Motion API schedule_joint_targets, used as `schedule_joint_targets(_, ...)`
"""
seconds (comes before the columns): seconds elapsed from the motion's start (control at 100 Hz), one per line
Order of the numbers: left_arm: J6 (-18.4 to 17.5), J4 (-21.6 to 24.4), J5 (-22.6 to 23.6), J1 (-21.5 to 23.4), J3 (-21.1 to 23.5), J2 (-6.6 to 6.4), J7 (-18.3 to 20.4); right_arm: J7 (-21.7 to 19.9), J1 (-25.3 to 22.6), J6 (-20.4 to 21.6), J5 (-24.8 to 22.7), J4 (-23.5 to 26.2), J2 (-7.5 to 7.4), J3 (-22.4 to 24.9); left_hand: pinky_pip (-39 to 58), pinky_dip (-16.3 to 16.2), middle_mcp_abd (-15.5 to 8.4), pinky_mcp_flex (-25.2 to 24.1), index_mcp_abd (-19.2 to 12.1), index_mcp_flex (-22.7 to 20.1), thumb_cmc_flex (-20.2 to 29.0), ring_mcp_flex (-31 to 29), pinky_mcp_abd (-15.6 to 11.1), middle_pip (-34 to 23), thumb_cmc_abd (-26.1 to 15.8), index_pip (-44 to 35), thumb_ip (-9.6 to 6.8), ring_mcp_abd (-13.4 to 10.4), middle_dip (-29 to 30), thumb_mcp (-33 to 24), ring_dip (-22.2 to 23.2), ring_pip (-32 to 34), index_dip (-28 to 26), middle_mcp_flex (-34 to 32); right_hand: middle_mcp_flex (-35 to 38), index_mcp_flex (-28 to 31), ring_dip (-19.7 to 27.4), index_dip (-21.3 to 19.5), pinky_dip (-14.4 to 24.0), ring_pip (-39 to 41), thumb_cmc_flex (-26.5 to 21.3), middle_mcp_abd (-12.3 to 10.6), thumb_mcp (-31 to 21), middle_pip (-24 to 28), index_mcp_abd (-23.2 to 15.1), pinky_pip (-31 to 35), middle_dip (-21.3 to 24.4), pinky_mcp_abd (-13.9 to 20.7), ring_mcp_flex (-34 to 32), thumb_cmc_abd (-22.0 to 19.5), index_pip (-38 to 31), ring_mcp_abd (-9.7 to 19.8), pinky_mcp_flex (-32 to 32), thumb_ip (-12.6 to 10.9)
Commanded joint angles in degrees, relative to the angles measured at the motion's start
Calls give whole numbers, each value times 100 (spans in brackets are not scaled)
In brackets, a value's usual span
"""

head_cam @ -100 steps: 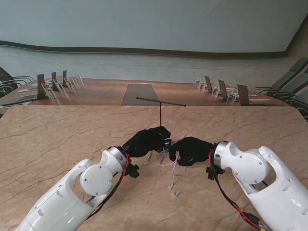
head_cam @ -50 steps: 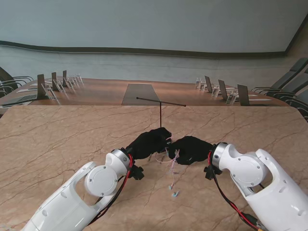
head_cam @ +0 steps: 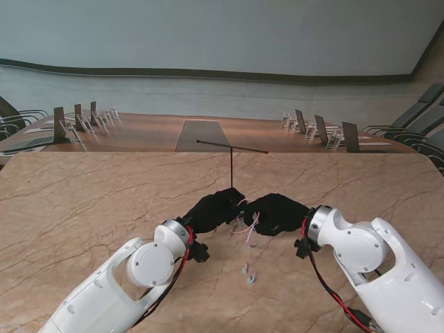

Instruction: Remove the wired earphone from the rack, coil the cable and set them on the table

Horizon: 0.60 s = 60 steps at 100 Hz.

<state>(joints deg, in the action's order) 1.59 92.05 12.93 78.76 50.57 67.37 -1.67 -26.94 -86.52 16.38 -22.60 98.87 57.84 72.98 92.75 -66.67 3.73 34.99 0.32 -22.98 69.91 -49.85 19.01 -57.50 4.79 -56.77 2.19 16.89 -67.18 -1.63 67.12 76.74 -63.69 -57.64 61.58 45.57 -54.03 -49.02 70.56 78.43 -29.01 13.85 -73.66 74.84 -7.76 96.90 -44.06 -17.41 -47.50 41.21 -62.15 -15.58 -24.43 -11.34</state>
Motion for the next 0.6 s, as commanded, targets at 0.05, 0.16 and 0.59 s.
schedule_joint_targets(0.05,28,-24,-4,82,19,51,-59,48,-81,92,12,89,23,40,534,30,-148,124,-223,-210,405,-150,120,-139,43,-704,174,76,76,-90,-55,207,-203,-138,68,575,-16,-137,-30,537,-236,818,-572,295,-904,23,37,628,-372,-432,-1016,-673,-12,-511)
schedule_joint_targets(0.16,37,-19,-34,77,-4,63,-77,115,-76,126,14,70,36,33,564,52,-157,182,-205,-219,405,-199,149,-143,59,-710,179,93,91,-92,-75,219,-205,-170,68,586,-12,-133,-36,538,-228,818,-576,295,-922,23,37,634,-372,-416,-1011,-673,-16,-515)
schedule_joint_targets(0.59,152,61,-288,125,-62,171,-313,407,-98,155,-51,-45,95,-51,757,159,-233,446,-168,-188,405,-387,270,-181,45,-872,205,154,141,-167,-124,361,-197,-273,118,639,8,-123,-64,558,-217,793,-609,289,-945,42,53,627,-416,-343,-982,-649,-73,-520)
